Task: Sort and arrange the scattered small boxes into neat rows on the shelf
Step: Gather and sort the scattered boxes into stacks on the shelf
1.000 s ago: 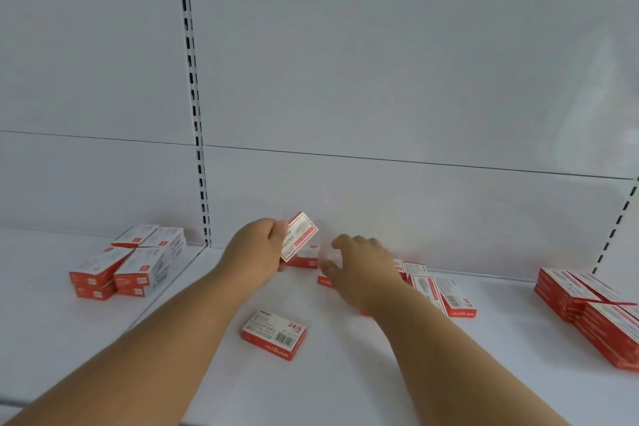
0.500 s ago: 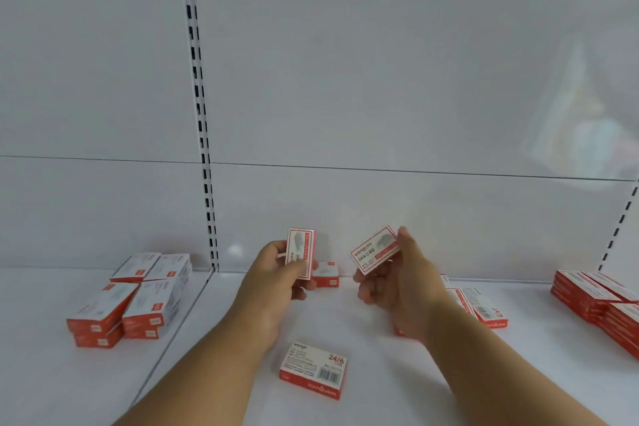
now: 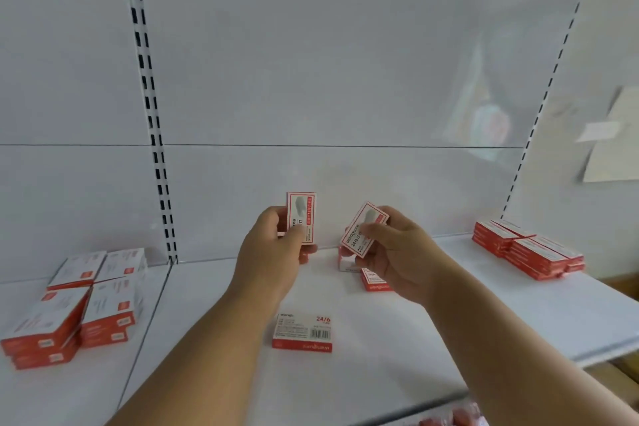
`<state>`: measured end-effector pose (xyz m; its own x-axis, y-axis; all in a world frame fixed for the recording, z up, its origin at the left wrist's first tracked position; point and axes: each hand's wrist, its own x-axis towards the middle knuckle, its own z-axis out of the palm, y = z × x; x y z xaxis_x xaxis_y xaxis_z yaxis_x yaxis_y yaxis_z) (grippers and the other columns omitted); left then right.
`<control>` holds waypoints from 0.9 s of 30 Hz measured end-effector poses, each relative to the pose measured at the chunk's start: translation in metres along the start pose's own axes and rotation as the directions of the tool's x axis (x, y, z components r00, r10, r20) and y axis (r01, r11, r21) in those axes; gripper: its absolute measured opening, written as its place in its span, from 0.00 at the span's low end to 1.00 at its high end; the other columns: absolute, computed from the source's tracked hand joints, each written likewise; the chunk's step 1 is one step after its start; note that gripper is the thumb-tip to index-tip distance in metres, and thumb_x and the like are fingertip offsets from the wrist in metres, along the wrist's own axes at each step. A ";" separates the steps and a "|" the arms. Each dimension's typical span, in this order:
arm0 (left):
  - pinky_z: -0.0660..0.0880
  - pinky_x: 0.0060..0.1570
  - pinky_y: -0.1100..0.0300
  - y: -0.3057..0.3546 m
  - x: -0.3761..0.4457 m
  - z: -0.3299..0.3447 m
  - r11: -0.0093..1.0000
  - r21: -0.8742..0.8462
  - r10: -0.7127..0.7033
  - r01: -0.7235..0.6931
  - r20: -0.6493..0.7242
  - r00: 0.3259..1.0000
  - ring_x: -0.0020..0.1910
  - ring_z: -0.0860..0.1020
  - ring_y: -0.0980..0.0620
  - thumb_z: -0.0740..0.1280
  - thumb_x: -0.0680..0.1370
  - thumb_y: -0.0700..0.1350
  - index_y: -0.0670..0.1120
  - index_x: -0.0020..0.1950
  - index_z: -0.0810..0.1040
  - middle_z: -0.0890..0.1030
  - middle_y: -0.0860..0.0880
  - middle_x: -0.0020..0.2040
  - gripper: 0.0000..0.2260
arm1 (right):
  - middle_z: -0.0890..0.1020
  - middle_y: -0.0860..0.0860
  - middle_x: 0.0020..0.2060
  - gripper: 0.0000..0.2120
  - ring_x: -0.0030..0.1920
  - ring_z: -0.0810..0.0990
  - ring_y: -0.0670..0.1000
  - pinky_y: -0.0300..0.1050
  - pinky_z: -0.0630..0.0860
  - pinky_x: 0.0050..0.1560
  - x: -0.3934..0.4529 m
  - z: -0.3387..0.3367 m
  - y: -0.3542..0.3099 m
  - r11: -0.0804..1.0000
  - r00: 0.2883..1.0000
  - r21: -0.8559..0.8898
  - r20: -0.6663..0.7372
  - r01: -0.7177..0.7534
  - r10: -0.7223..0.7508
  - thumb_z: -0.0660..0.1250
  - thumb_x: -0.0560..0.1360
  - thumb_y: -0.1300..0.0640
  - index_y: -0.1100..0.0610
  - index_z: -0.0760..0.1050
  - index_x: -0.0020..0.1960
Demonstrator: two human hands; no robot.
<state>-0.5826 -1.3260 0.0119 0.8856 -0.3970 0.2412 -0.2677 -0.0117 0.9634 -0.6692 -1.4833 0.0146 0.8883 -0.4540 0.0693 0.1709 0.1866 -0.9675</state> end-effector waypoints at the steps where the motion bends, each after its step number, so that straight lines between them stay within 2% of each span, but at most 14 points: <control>1: 0.82 0.42 0.59 0.006 -0.007 0.003 0.999 0.039 0.029 -0.030 0.028 0.999 0.42 0.85 0.53 0.62 0.81 0.44 0.52 0.58 0.74 0.82 0.52 0.55 0.07 | 0.81 0.65 0.45 0.07 0.39 0.82 0.61 0.46 0.76 0.31 -0.008 -0.004 -0.003 0.999 0.999 -0.026 -0.030 0.030 -0.031 0.59 0.80 0.69 0.64 0.70 0.56; 4: 0.79 0.42 0.67 0.024 -0.025 0.023 0.966 0.209 0.127 -0.153 0.134 0.983 0.49 0.83 0.52 0.64 0.80 0.48 0.55 0.57 0.74 0.82 0.54 0.57 0.06 | 0.82 0.64 0.46 0.08 0.40 0.82 0.61 0.49 0.77 0.36 -0.033 -0.021 -0.021 0.982 0.980 -0.125 -0.123 0.138 -0.153 0.62 0.78 0.70 0.64 0.69 0.57; 6: 0.74 0.39 0.73 0.039 -0.034 0.044 0.946 0.251 0.155 -0.204 0.203 0.967 0.52 0.82 0.52 0.67 0.79 0.49 0.54 0.60 0.77 0.82 0.55 0.59 0.10 | 0.84 0.63 0.44 0.09 0.39 0.82 0.60 0.48 0.76 0.35 -0.048 -0.037 -0.037 0.957 0.954 -0.221 -0.192 0.185 -0.229 0.64 0.78 0.69 0.64 0.69 0.56; 9: 0.72 0.32 0.74 0.059 -0.041 0.080 0.936 0.261 0.172 -0.235 0.242 0.955 0.52 0.83 0.51 0.70 0.78 0.50 0.53 0.62 0.77 0.82 0.54 0.60 0.14 | 0.85 0.57 0.41 0.09 0.39 0.84 0.60 0.48 0.75 0.35 -0.064 -0.072 -0.053 0.885 0.898 -0.403 -0.261 0.232 -0.354 0.65 0.78 0.64 0.59 0.71 0.58; 11: 0.75 0.32 0.71 0.065 -0.043 0.108 0.935 0.256 0.178 -0.247 0.264 0.948 0.50 0.84 0.51 0.71 0.77 0.49 0.54 0.62 0.76 0.82 0.55 0.59 0.14 | 0.85 0.55 0.42 0.12 0.38 0.84 0.58 0.47 0.76 0.35 -0.071 -0.103 -0.057 0.855 0.861 -0.470 -0.317 0.222 -0.398 0.65 0.79 0.62 0.54 0.72 0.62; 14: 0.78 0.34 0.67 0.065 -0.045 0.155 0.958 0.207 0.126 -0.197 0.311 0.942 0.41 0.82 0.57 0.73 0.76 0.46 0.54 0.54 0.73 0.80 0.57 0.48 0.11 | 0.82 0.58 0.46 0.16 0.36 0.83 0.56 0.46 0.76 0.34 -0.075 -0.155 -0.064 0.873 0.860 -0.466 -0.377 0.144 -0.343 0.63 0.80 0.64 0.50 0.72 0.65; 16: 0.81 0.43 0.60 0.061 -0.042 0.192 0.958 0.226 0.088 -0.174 0.346 0.934 0.44 0.82 0.55 0.73 0.76 0.44 0.52 0.55 0.75 0.82 0.55 0.49 0.11 | 0.81 0.60 0.46 0.18 0.36 0.83 0.57 0.49 0.78 0.35 -0.073 -0.189 -0.074 0.878 0.881 -0.467 -0.367 0.104 -0.299 0.60 0.78 0.68 0.53 0.74 0.64; 18: 0.80 0.44 0.59 0.060 -0.037 0.227 0.957 0.256 0.036 -0.134 0.354 0.935 0.48 0.82 0.49 0.71 0.76 0.42 0.50 0.57 0.77 0.84 0.51 0.51 0.12 | 0.80 0.58 0.41 0.17 0.35 0.83 0.56 0.49 0.78 0.35 -0.068 -0.220 -0.090 0.858 0.887 -0.507 -0.355 0.083 -0.295 0.60 0.78 0.70 0.56 0.76 0.61; 21: 0.82 0.48 0.53 0.060 -0.017 0.274 0.964 0.261 -0.032 -0.058 0.326 0.945 0.47 0.83 0.47 0.72 0.74 0.39 0.47 0.55 0.80 0.85 0.48 0.49 0.11 | 0.80 0.54 0.35 0.13 0.33 0.79 0.51 0.41 0.73 0.29 -0.050 -0.260 -0.115 0.782 0.884 -0.622 -0.348 0.033 -0.314 0.64 0.76 0.70 0.54 0.77 0.55; 23: 0.82 0.50 0.50 0.060 0.000 0.301 0.951 0.305 -0.042 -0.050 0.288 0.957 0.45 0.84 0.47 0.73 0.73 0.38 0.46 0.52 0.81 0.85 0.48 0.47 0.09 | 0.81 0.53 0.37 0.13 0.33 0.79 0.48 0.36 0.70 0.24 -0.030 -0.282 -0.121 0.745 0.897 -0.667 -0.343 -0.025 -0.277 0.68 0.75 0.69 0.54 0.76 0.54; 25: 0.82 0.49 0.50 0.059 0.018 0.322 0.919 0.388 -0.030 -0.066 0.237 0.971 0.44 0.84 0.47 0.74 0.72 0.40 0.47 0.49 0.81 0.85 0.48 0.45 0.08 | 0.83 0.55 0.41 0.13 0.33 0.81 0.49 0.35 0.69 0.22 -0.003 -0.302 -0.117 0.734 0.913 -0.675 -0.343 -0.075 -0.222 0.71 0.73 0.67 0.56 0.75 0.54; 27: 0.82 0.47 0.51 0.055 0.032 0.336 0.876 0.477 -0.030 -0.069 0.197 0.980 0.42 0.84 0.46 0.74 0.71 0.41 0.46 0.48 0.83 0.85 0.48 0.43 0.07 | 0.84 0.55 0.43 0.14 0.36 0.83 0.51 0.39 0.73 0.24 0.022 -0.315 -0.107 0.668 0.923 -0.733 -0.335 -0.130 -0.188 0.74 0.71 0.65 0.59 0.76 0.54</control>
<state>-0.6970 -1.6476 0.0334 0.8009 -0.5695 0.1849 -0.4771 -0.4204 0.7718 -0.8027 -1.7879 0.0433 0.6449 -0.7463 0.1647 -0.3134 -0.4548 -0.8337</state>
